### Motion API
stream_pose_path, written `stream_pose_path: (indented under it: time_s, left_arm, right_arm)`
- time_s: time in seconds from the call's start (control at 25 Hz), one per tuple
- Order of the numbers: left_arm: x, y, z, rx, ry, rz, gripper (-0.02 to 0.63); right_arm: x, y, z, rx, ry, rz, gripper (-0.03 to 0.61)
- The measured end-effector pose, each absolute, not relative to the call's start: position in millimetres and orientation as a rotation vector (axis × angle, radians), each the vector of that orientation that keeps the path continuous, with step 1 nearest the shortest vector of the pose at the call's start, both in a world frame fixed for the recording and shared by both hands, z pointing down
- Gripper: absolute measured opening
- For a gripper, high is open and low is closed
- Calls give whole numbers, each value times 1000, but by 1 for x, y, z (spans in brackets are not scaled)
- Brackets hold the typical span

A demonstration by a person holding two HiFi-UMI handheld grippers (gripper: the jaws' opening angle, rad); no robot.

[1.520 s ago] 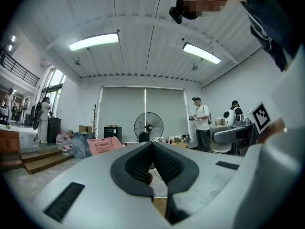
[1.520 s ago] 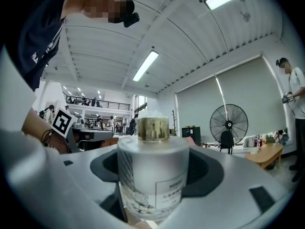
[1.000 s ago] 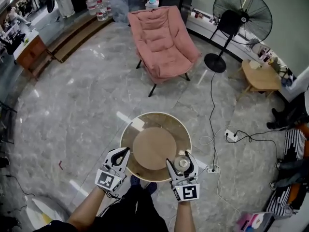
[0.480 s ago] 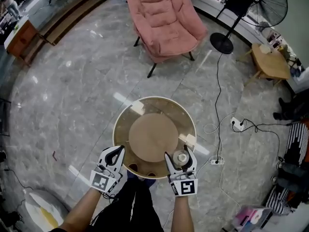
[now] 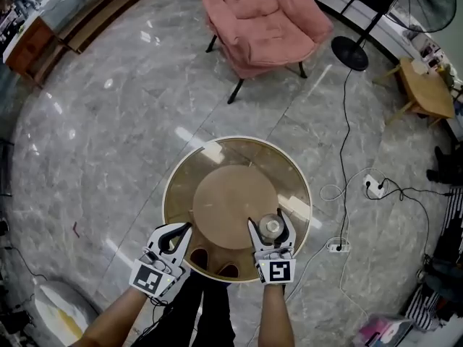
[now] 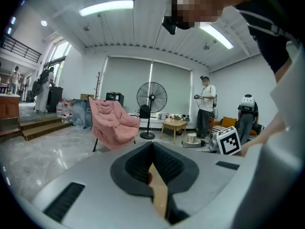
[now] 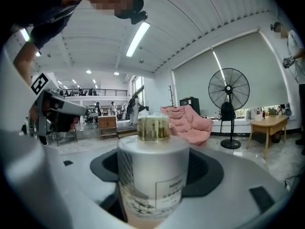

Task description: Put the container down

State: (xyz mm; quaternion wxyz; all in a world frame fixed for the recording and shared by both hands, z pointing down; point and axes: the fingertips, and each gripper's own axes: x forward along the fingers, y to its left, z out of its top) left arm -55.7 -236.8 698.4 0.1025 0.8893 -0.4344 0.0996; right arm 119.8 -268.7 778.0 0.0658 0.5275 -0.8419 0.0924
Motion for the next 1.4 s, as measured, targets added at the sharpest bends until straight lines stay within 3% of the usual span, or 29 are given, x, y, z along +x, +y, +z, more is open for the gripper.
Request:
stream_pose_path:
  time_s: [0.52, 1.4]
  left_arm:
    - [-61, -267, 787, 2588, -1282, 333, 26]
    - [-65, -278, 807, 2561, -1282, 331, 26]
  right_arm:
    - [126, -319, 939, 1593, -2419, 379, 350]
    - [109, -335, 986, 1485, -2352, 422, 350]
